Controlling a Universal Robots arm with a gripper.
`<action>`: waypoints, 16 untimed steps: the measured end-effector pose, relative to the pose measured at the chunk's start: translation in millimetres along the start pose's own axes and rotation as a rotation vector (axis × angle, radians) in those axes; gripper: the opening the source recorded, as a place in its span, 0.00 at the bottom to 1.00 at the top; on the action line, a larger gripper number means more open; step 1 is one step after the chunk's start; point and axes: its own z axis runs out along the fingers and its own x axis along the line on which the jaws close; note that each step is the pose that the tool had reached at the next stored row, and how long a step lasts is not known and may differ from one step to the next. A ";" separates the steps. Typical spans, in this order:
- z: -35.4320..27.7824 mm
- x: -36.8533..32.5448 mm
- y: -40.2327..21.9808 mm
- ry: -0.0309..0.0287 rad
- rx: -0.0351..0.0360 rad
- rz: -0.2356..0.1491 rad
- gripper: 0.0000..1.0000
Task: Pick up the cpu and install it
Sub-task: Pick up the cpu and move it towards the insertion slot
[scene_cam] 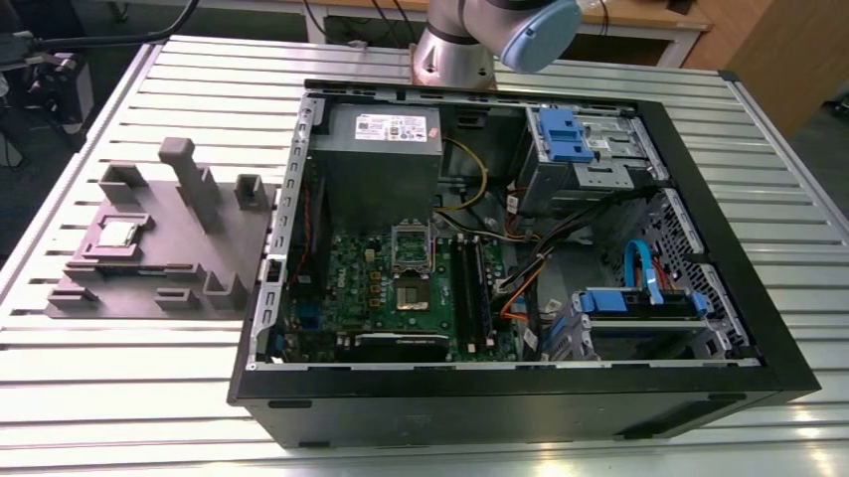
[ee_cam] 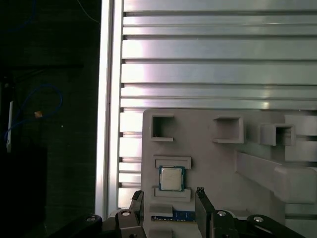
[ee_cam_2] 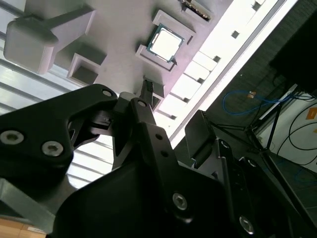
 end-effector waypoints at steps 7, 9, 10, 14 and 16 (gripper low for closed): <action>1.1 -0.1 -0.6 -0.0004 -0.0002 0.000 0.53; 1.5 -0.1 -1.0 -0.0004 -0.0002 0.000 0.53; 1.7 -0.1 -1.2 -0.0003 -0.0002 0.000 0.53; 2.8 -0.1 -2.1 -0.0001 -0.0001 0.000 0.53; 3.3 -0.1 -2.5 -0.0001 -0.0001 0.000 0.53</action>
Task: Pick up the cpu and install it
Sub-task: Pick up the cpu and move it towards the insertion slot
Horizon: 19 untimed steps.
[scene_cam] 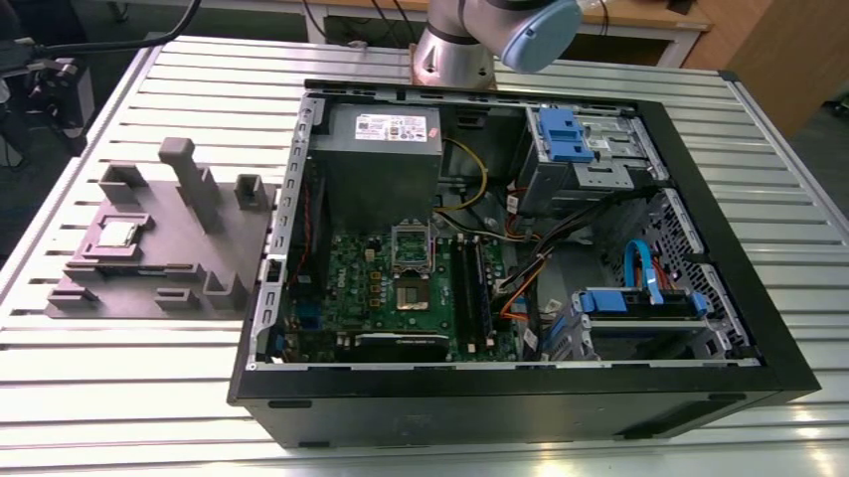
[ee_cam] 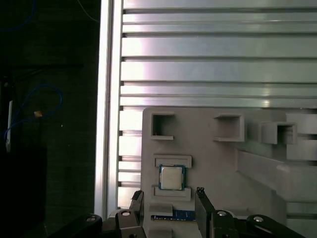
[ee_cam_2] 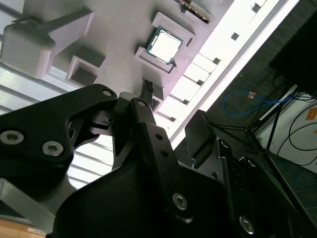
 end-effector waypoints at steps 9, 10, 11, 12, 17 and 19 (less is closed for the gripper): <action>2.0 -0.1 -0.8 -0.0001 0.0015 0.000 0.53; 2.2 -0.1 -0.9 -0.0001 0.0018 0.000 0.53; 2.5 -0.2 -0.9 -0.0001 0.0021 0.000 0.53; 2.7 -0.2 -1.0 -0.0002 0.0026 0.000 0.53; 4.1 -0.2 -1.3 -0.0002 0.0027 0.000 0.53; 4.6 -0.2 -1.4 -0.0001 0.0027 0.000 0.53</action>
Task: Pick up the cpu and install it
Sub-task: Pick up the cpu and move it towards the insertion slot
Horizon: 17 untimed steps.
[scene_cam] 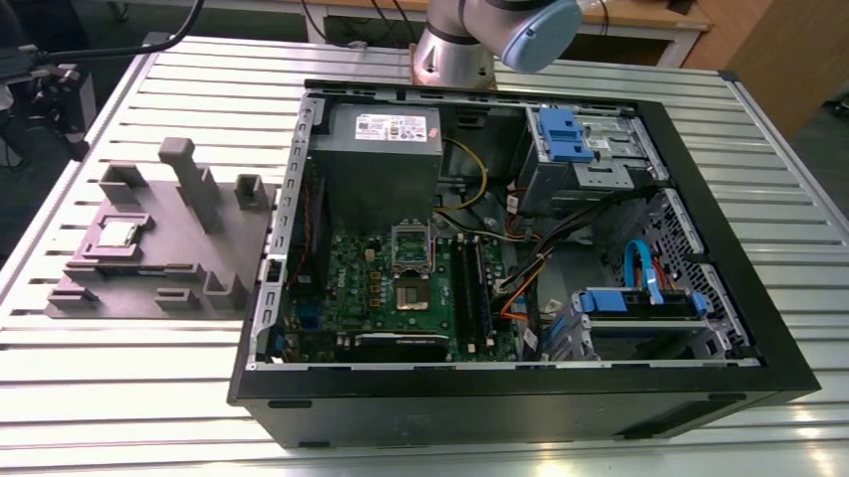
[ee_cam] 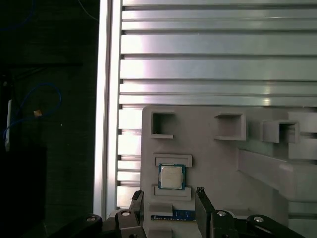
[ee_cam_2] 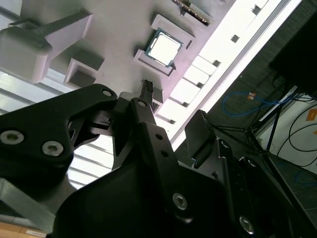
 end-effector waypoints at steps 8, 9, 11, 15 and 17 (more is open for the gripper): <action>3.6 -0.2 -0.6 -0.0001 0.0012 0.000 0.53; 4.0 -0.2 -0.7 0.0001 0.0012 0.000 0.53; 4.2 -0.2 -0.8 0.0001 0.0013 0.000 0.53; 4.4 -0.2 -0.9 0.0000 0.0012 0.000 0.53; 4.5 -0.3 -0.9 -0.0001 0.0018 0.000 0.53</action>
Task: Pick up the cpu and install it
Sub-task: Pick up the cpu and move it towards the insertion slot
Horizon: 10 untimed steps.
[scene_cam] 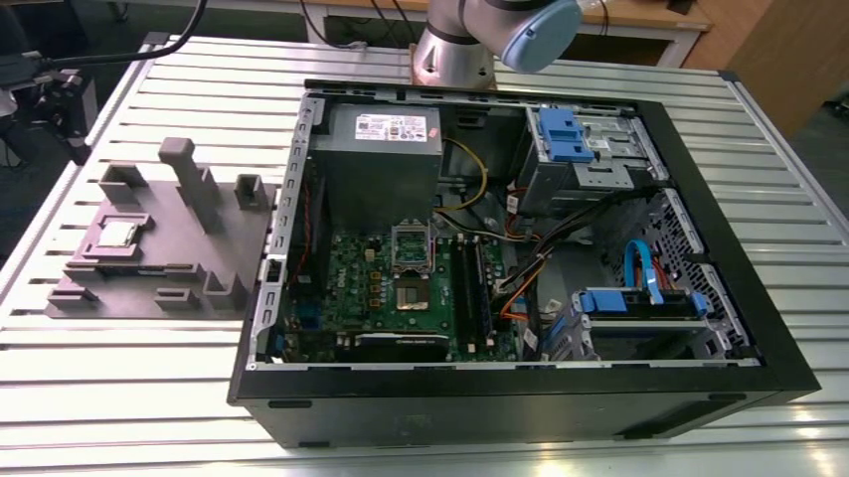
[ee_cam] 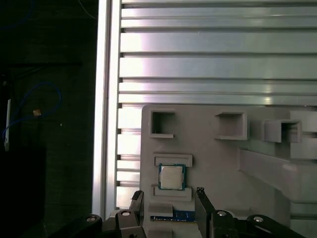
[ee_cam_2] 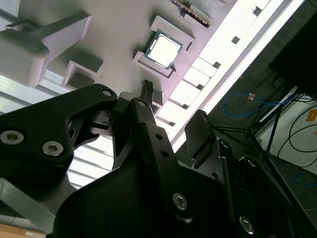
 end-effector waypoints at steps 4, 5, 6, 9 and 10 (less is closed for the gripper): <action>1.6 -2.4 -0.1 0.0001 0.0130 0.001 0.53; 2.5 -2.9 -0.1 -0.0001 0.0154 0.001 0.53; 3.6 -3.2 -0.2 -0.0002 0.0159 0.001 0.53; 7.6 -3.6 -1.3 0.0000 0.0162 -0.001 0.53; 9.0 -3.6 -1.8 0.0002 0.0163 -0.004 0.53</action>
